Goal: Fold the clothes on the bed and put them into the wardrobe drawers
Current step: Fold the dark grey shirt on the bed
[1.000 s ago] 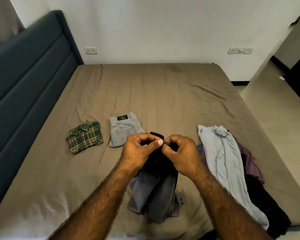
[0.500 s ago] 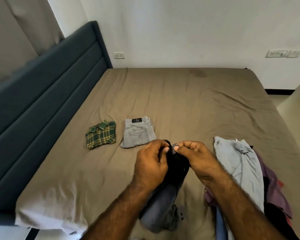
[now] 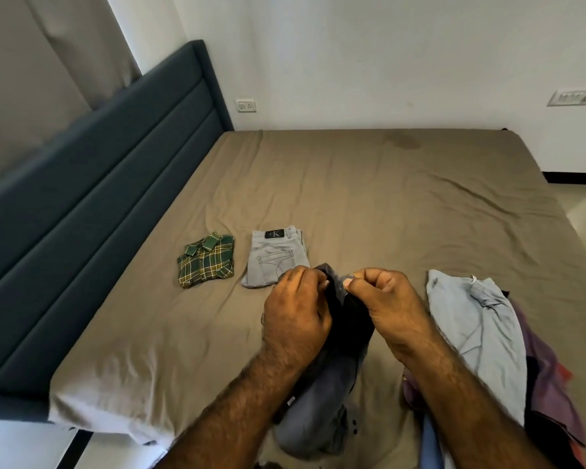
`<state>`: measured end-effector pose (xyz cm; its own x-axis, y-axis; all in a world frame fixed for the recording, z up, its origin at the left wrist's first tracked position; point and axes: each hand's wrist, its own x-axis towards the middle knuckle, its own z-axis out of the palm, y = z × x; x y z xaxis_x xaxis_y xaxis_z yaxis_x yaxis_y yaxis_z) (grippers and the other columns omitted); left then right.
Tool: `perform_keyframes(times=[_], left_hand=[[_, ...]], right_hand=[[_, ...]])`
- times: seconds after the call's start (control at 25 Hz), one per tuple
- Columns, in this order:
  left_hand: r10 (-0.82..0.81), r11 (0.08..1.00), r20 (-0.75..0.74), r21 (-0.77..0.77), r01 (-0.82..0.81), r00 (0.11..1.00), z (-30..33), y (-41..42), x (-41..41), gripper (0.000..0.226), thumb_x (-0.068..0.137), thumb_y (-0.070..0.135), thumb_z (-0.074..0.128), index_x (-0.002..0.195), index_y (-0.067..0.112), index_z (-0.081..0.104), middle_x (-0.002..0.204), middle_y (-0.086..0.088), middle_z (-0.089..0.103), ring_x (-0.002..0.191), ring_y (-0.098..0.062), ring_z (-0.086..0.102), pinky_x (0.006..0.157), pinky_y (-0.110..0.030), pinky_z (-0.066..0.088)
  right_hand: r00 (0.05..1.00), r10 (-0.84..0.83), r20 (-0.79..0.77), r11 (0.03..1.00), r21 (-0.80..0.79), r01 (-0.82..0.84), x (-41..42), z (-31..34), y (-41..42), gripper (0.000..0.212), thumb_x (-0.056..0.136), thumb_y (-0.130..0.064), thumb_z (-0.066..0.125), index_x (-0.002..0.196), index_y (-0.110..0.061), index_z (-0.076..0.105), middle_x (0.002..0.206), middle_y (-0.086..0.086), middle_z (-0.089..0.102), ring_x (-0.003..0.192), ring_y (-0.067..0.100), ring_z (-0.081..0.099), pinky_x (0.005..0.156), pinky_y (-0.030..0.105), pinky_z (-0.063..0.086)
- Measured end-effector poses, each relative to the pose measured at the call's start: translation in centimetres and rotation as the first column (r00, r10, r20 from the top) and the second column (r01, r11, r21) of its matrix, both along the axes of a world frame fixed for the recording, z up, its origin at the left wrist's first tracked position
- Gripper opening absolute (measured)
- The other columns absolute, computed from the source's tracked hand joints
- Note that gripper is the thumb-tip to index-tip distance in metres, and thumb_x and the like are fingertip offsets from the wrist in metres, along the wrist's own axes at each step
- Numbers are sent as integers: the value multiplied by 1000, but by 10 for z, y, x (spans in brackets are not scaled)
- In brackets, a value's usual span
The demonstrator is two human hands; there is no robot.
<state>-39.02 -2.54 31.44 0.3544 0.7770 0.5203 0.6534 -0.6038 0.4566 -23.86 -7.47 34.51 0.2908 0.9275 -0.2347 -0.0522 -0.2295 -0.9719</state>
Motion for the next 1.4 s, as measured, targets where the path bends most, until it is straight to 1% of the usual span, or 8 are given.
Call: perform_keyframes(times=[0.16, 0.4, 0.56, 0.76, 0.92, 1.12, 1.32, 1.4], left_hand=[[-50, 999, 9, 19, 49, 999, 2, 1, 11, 13, 98, 19, 56, 95, 11, 67, 89, -1, 63, 79, -16, 56, 69, -31, 48], [-74, 997, -7, 36, 74, 997, 1, -5, 19, 19, 98, 22, 53, 96, 9, 67, 88, -2, 63, 79, -15, 54, 72, -19, 39], [-91, 995, -25, 29, 91, 996, -1, -1, 17, 19, 98, 21, 53, 96, 10, 68, 88, -1, 64, 79, -16, 57, 70, -30, 49], [-93, 972, 286, -181, 149, 954, 3, 7, 20, 11, 93, 3, 66, 95, 12, 73, 89, 5, 70, 84, -11, 66, 75, -34, 57], [129, 785, 534, -570, 243, 836, 5, 5, 32, 10, 99, 12, 68, 98, 13, 78, 89, -4, 78, 88, -25, 76, 83, -50, 64], [261, 643, 541, -715, 274, 799, 12, 5, 36, 10, 97, 12, 73, 92, 5, 79, 89, -16, 79, 90, -38, 77, 87, -52, 64], [418, 472, 516, -827, 307, 748, 8, 6, 43, 22, 101, 18, 68, 91, 1, 78, 90, -23, 78, 82, -36, 74, 79, -44, 63], [405, 441, 519, -832, 337, 753, 5, 11, 43, 23, 102, 20, 69, 91, 2, 78, 94, -27, 77, 88, -40, 75, 86, -51, 62]], right_hand=[[988, -30, 149, 999, -40, 37, 1, -3, 5, 30, 95, -19, 72, 65, -19, 71, 59, -3, 66, 55, 8, 57, 53, 26, 48], [987, -97, 131, 995, -24, 101, 6, -11, 7, 28, 97, -22, 71, 70, -15, 71, 61, 1, 68, 55, 9, 59, 51, 24, 51], [999, 28, -45, 1000, 15, -27, 20, -11, 1, 23, 102, -20, 66, 87, -10, 80, 81, 10, 77, 73, 25, 71, 70, 36, 59], [972, 0, -236, 999, 47, 12, 26, -13, 3, 14, 98, -6, 68, 93, -4, 81, 84, 19, 75, 71, 25, 67, 62, 33, 60], [987, -138, 78, 983, 131, 127, 19, -20, 9, 11, 88, -4, 78, 82, -13, 80, 73, 5, 75, 57, 14, 65, 52, 26, 55], [856, -238, 459, 919, 393, 45, 18, -40, 0, 11, 86, -11, 80, 87, -21, 79, 82, -12, 69, 72, 11, 69, 63, 26, 58], [962, -197, 191, 957, 250, 146, 18, -50, 3, 7, 94, -18, 77, 91, -25, 77, 89, -7, 74, 79, 15, 74, 71, 38, 66], [937, -185, 298, 950, 298, 93, 21, -50, 5, 5, 95, -20, 76, 91, -23, 76, 89, -10, 71, 78, 13, 72, 70, 32, 64]])
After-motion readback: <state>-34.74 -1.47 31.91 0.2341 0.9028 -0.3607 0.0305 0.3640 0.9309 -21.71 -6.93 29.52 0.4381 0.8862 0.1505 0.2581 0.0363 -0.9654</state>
